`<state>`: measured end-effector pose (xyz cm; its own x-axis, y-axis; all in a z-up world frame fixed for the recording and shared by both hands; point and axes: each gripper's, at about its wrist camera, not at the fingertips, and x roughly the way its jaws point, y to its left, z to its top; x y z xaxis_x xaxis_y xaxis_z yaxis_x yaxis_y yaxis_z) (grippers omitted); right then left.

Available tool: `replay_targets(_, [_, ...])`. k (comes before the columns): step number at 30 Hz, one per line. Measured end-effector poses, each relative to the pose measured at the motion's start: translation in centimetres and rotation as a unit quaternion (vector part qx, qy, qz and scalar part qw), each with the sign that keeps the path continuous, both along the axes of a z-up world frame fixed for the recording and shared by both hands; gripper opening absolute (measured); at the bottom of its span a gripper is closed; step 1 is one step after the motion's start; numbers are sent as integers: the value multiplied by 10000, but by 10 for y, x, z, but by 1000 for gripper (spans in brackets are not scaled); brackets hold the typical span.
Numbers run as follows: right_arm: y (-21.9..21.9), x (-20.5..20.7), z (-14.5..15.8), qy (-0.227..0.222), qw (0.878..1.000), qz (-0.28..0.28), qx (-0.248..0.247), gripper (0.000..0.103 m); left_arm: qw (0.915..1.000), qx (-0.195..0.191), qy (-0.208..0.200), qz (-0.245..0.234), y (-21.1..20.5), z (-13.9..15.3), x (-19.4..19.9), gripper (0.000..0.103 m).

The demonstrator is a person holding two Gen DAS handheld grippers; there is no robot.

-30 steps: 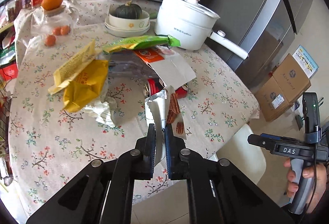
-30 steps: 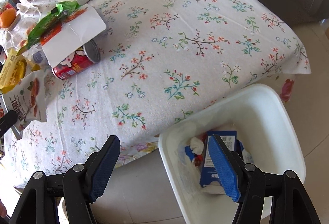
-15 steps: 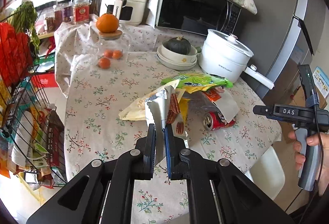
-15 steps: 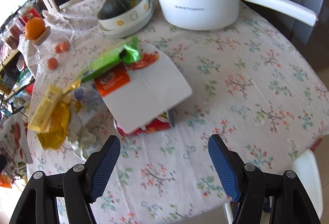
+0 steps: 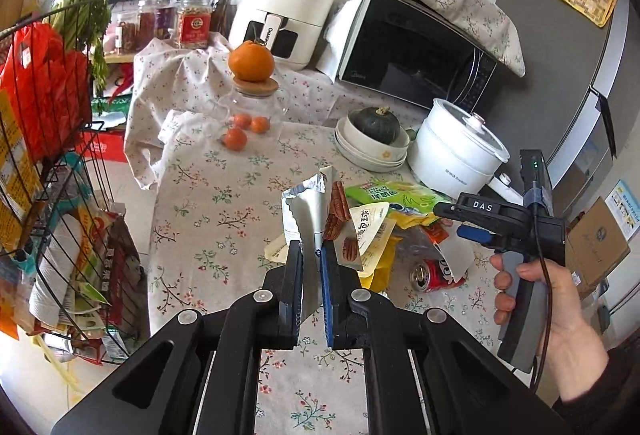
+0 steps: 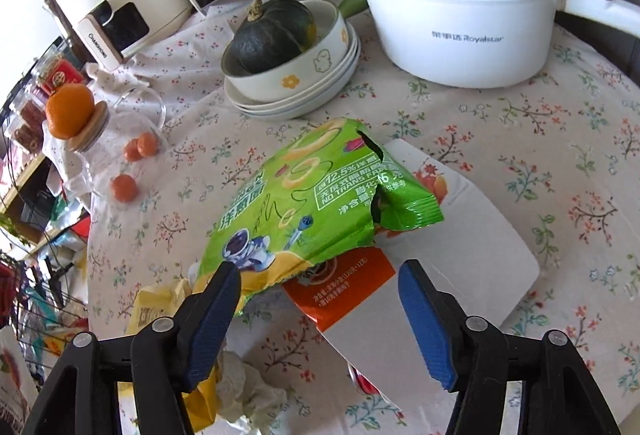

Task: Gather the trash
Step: 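Hold the wrapper in the left gripper while the right gripper grasps the green chip bag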

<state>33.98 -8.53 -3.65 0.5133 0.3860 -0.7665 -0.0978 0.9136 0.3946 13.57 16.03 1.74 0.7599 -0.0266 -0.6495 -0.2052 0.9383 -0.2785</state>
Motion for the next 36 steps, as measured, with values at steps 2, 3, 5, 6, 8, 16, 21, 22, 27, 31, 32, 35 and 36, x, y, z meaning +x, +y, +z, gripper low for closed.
replay_targets(2, [0,4,-2,43,9997,-66,209,62,10000,-34,0,-15,-2,0,2,8])
replay_targets(3, [0,5,-2,38,9996,-92,281,58,10000,-45,4,-23,-3,0,3,8])
replay_targets(5, [2,6,-2,32,9994,-45,353,37,10000,-65,17,-49,-5,-1,5,8])
replay_targets(6, [3,6,-1,25,9994,-6,349,23,9999,-75,21,-66,-6,-2,5,8])
replay_targets(8, [3,2,4,-74,9996,17,267,14,9999,-77,24,-79,-7,-2,6,8])
replay_targets(16, [-19,-29,40,-647,9976,232,1,4,9999,-33,22,-131,-9,-2,2,8])
replay_targets(21, [-45,-58,63,-1036,9940,257,-237,4,9997,29,11,-231,-17,-3,-2,8])
replay_targets(22, [-52,-64,66,-1095,9933,268,-269,4,9996,43,18,-264,-20,-4,-3,8])
replay_targets(27, [-84,-98,72,-1287,9902,296,-454,4,9988,178,49,-448,-39,-7,-7,8])
replay_targets(31, [-115,-124,74,-1377,9891,246,-453,4,9977,246,59,-623,-58,-9,-9,8])
replay_targets(32, [-123,-130,75,-1388,9892,224,-423,4,9974,263,64,-671,-63,-9,-10,8])
replay_targets(35, [-146,-148,74,-1410,9892,150,-380,4,9960,298,68,-844,-80,-10,-13,8])
replay_targets(36, [-154,-153,73,-1403,9894,121,-366,3,9954,330,61,-897,-86,-10,-15,8])
